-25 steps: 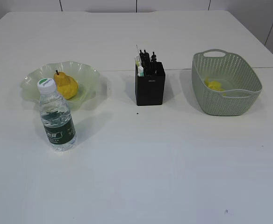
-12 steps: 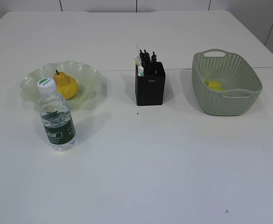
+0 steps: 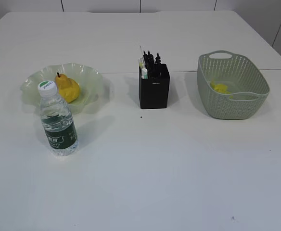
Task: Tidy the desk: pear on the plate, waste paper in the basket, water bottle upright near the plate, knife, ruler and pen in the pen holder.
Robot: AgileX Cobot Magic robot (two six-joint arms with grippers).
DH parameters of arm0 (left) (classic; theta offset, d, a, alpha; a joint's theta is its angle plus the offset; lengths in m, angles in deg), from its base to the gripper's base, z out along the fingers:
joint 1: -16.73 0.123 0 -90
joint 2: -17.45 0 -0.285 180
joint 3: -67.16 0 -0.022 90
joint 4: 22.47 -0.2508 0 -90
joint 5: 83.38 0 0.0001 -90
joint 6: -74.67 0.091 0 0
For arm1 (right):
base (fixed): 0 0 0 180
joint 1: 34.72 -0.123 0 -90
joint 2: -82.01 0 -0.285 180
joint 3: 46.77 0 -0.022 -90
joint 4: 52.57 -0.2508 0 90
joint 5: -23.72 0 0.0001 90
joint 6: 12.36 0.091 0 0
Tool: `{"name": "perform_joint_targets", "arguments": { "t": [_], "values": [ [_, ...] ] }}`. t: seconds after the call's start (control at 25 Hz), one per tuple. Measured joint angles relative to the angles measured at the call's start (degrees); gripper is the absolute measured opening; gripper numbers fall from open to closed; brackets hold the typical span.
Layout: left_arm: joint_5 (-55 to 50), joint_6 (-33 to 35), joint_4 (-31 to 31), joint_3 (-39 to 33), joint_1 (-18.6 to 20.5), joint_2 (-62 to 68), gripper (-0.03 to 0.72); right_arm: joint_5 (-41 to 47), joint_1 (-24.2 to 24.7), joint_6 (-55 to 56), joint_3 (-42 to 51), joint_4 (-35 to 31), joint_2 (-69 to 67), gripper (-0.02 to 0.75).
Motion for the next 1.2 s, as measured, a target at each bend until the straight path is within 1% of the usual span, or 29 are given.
{"name": "perform_joint_targets", "arguments": {
  "t": [0.12, 0.68, 0.96, 1.2],
  "values": [
    [0.00, 0.77, 0.35, 0.00, 0.00, 0.00, 0.512, -0.09, 0.00, 0.00, 0.00, -0.10, 0.00, 0.326],
    [0.13, 1.04, 0.56, 0.00, 0.00, 0.00, 0.515, -0.13, 0.11, 0.00, 0.00, -0.19, 0.00, 0.327],
    [0.15, 1.04, 0.56, 0.00, 0.00, 0.00, 0.515, -0.13, 3.34, 0.00, 0.00, -0.19, 0.00, 0.327],
    [0.15, 1.04, 0.19, 0.00, 0.00, 0.00, 0.515, -0.13, 3.64, -0.11, 0.00, -0.35, 0.00, 0.327]
  ]
}}
